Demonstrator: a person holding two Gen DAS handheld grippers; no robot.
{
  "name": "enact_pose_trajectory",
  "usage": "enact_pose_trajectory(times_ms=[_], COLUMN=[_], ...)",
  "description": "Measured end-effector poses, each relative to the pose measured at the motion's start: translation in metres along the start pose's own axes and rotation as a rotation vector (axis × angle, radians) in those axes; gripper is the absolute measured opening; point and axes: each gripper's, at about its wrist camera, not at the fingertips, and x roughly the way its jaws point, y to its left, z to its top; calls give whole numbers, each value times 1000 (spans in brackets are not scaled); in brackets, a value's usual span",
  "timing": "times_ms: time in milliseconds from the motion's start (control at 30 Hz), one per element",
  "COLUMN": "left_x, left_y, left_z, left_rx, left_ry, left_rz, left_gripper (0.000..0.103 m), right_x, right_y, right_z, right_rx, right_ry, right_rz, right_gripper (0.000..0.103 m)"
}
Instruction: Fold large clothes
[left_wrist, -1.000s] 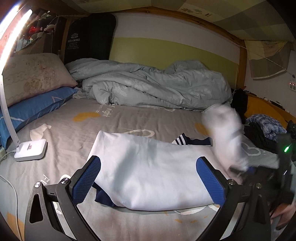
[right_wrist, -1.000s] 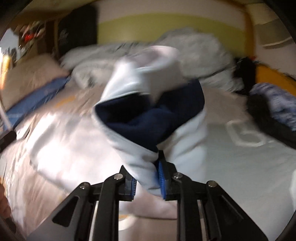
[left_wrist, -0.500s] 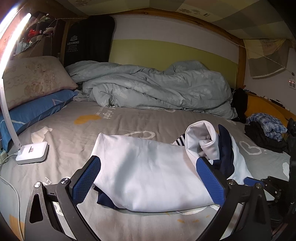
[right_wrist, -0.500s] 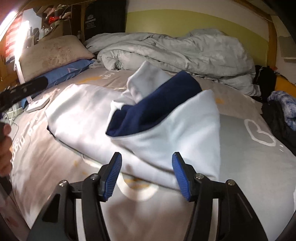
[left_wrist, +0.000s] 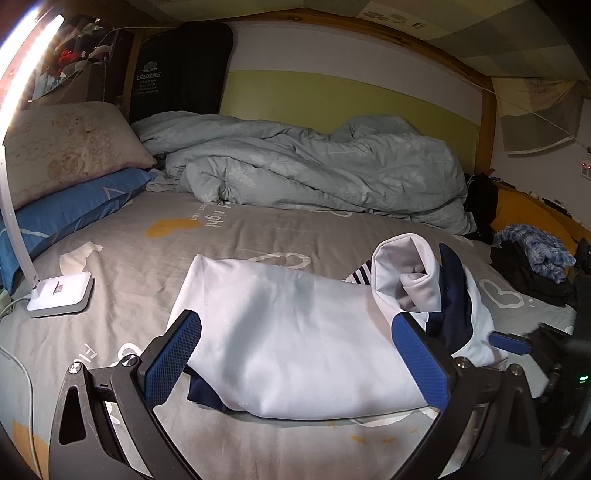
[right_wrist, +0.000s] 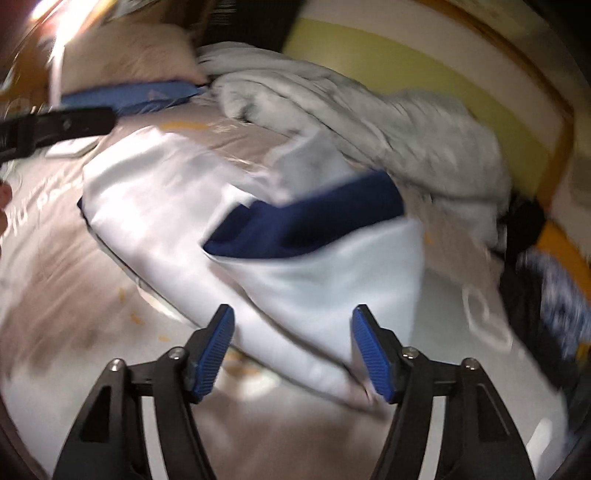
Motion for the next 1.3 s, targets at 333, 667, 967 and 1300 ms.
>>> enact_pose_trajectory(times_ms=[333,667,967,1300], left_x=[5,11,12,12], left_y=[4,1,-16,-35], left_z=[-1,-6,-15,-23], left_rx=[1,10,104,191], left_ry=[13,35,22,7], left_rz=[-4,4,30,22], left_gripper=[103,103,103,103], right_x=[56,-23,5,-18], right_y=[-31,-149,-250,-252], right_z=[37,-19,-141,-135], right_rx=[231,673,1186,1138], right_ry=[11,-118,118,31], right_rz=[-126,-121,92,67], right_gripper=[63,25,42,70])
